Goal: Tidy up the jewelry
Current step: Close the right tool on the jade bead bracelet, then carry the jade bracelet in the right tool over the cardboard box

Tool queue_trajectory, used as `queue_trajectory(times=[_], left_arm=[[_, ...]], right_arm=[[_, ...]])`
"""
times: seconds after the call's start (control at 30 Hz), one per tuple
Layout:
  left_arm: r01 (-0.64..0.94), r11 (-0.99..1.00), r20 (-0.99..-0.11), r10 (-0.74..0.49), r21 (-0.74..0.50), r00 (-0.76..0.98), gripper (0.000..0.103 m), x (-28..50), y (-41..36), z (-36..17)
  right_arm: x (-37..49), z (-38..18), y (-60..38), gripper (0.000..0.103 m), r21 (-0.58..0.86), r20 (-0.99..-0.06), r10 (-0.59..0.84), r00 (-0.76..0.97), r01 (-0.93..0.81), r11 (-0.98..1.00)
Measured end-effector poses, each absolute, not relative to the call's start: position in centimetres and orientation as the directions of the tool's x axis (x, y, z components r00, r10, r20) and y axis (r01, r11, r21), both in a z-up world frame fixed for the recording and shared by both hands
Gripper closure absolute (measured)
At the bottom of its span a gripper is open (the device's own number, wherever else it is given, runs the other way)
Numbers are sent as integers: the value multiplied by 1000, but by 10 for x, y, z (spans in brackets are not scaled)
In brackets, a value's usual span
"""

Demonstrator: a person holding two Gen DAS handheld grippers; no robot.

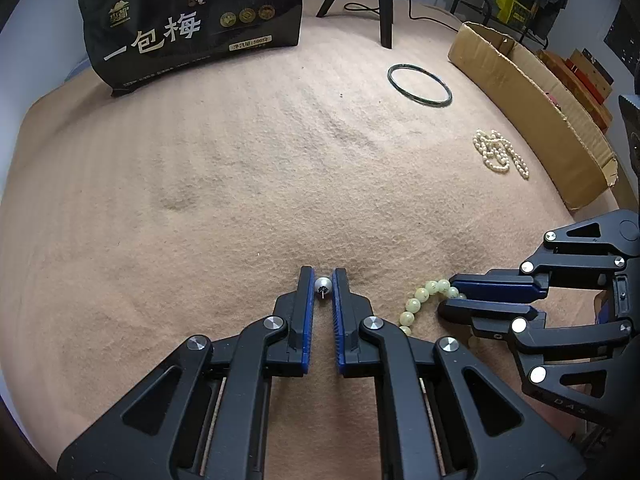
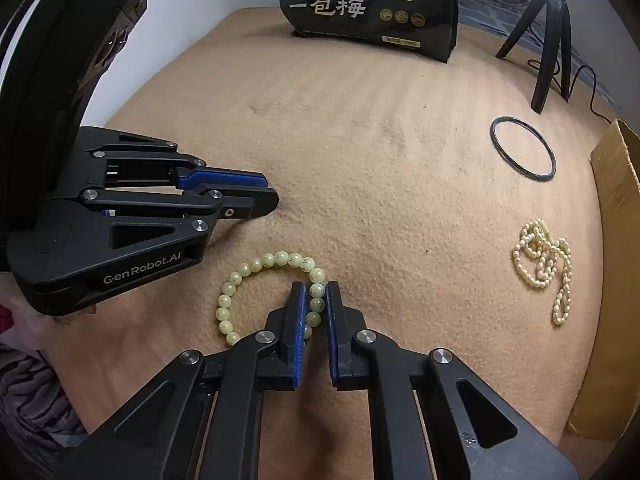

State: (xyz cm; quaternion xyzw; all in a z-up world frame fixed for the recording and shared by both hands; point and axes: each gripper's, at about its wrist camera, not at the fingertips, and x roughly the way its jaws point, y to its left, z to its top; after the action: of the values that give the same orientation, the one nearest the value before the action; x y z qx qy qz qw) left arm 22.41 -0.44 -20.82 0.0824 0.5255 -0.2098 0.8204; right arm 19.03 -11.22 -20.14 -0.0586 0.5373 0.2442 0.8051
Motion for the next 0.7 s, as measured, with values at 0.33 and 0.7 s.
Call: queue_trajectory(times=[0.33,0.7], left_arm=[[394,916,-885,-245,-78,397,96,220,3,-190],[370,925,-852,-257,-81,455,96,205,5,-155]], right_arm=[[179,-187,-113,97,175,-884,350,311,-474,863],[160,-149,-120,97,162,-854,364,372,-475,865]])
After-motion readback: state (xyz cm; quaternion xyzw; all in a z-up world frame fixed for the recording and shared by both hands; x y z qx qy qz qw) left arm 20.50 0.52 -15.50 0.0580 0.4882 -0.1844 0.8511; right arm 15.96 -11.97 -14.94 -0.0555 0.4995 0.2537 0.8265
